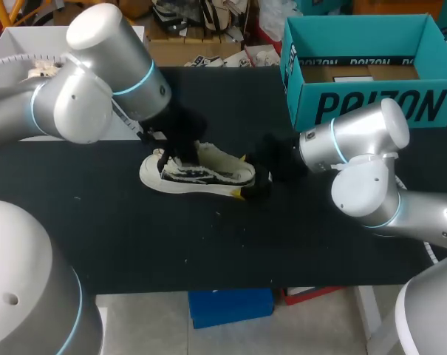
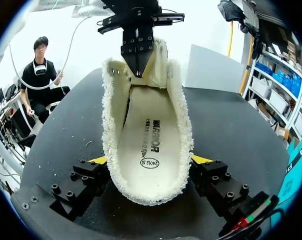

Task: Take the shoe out of the shoebox, open the shoe tongue, remove and reinsert the insole, then place the shoe into the shoebox

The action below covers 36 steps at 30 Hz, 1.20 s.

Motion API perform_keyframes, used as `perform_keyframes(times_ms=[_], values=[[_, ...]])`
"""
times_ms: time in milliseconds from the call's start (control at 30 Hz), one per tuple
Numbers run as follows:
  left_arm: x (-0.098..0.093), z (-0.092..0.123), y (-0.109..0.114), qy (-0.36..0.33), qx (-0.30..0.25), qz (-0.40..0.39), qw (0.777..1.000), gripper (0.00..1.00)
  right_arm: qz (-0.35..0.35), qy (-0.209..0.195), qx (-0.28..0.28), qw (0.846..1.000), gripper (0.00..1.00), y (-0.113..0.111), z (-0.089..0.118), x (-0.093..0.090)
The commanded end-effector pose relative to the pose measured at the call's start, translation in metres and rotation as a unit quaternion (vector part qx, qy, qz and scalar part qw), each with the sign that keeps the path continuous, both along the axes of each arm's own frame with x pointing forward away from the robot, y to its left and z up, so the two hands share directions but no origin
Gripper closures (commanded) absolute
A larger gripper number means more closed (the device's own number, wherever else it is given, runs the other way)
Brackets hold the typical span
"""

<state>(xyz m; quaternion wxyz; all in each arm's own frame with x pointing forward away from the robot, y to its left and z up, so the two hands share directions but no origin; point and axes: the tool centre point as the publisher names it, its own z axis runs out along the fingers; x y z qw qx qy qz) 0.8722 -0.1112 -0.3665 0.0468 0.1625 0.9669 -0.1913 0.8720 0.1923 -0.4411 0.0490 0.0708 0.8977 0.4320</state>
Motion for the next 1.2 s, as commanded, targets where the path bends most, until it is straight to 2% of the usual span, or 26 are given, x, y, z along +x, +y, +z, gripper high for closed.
perform_keyframes(times_ms=[33,300,467,733,933,1200], values=[[-0.001,0.004,0.001,0.001,-0.003,-0.003,1.0,1.0,-0.001,0.001,-0.002,1.0,1.0,0.001,-0.002,0.001],[0.003,0.018,-0.002,0.019,-0.011,-0.017,1.0,1.0,-0.001,0.001,-0.002,1.0,1.0,0.001,-0.002,0.001],[0.01,0.03,-0.011,0.084,0.035,-0.033,0.995,1.0,-0.001,0.001,-0.002,1.0,1.0,0.001,-0.002,0.001],[0.015,0.041,-0.022,0.147,0.084,-0.031,0.985,1.0,-0.001,0.001,-0.002,1.0,1.0,0.001,-0.002,0.001],[0.01,0.046,-0.03,0.179,0.116,-0.022,0.977,1.0,-0.001,0.001,-0.002,1.0,1.0,0.001,-0.002,0.001],[0.01,0.045,-0.03,0.186,0.117,-0.023,0.975,1.0,-0.001,0.001,-0.002,1.0,1.0,0.001,-0.002,0.001]])
